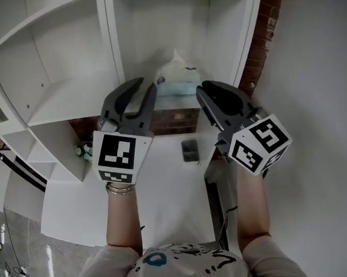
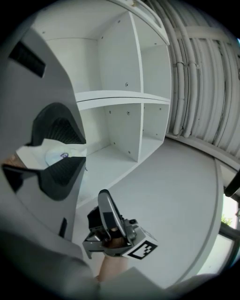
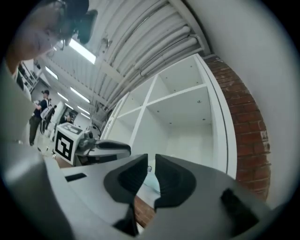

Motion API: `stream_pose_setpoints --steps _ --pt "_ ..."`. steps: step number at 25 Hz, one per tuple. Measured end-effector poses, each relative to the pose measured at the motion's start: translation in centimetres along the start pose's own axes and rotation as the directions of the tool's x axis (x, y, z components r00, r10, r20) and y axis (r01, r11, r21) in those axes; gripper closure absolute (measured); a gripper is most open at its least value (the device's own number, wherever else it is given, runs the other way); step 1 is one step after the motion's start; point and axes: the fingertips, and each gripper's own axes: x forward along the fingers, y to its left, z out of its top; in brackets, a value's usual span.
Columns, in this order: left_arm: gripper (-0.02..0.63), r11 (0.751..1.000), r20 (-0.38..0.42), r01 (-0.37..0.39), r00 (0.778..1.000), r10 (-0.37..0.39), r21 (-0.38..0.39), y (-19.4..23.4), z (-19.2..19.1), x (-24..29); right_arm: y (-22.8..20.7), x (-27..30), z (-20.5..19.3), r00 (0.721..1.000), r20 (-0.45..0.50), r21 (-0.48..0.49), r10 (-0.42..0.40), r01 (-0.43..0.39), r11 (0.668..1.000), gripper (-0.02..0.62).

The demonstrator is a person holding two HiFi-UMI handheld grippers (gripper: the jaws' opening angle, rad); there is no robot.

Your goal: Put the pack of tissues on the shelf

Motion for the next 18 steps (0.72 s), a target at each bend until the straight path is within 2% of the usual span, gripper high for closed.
stream_pose_setpoints --steps 1,3,5,12,18 --pt "0.520 0.999 0.027 0.021 0.999 -0.020 -0.025 -0.4 0.1 -0.4 0.3 -0.4 0.3 0.999 0.042 0.029 0.024 -0.025 0.999 0.537" --pt "0.548 0.996 0.095 0.071 0.993 -0.065 -0.062 -1.5 0.4 -1.6 0.7 -1.2 0.5 0.993 0.111 0.061 0.039 -0.045 0.997 0.537" --pt "0.566 0.990 0.135 0.115 0.985 -0.104 -0.076 -2.9 0.0 -2.9 1.0 -1.9 0.1 0.990 0.135 0.075 0.037 -0.048 0.996 0.537" --pt "0.578 0.968 0.046 0.196 0.981 -0.191 -0.155 -5.6 -4.6 -5.2 3.0 -3.5 -3.1 0.994 0.095 0.129 0.062 -0.074 0.989 0.537" --pt "0.584 0.943 0.008 0.267 0.963 -0.271 -0.197 -7.8 -6.8 -6.7 5.3 -4.6 -7.1 0.994 0.001 0.142 0.109 -0.108 0.984 0.538"
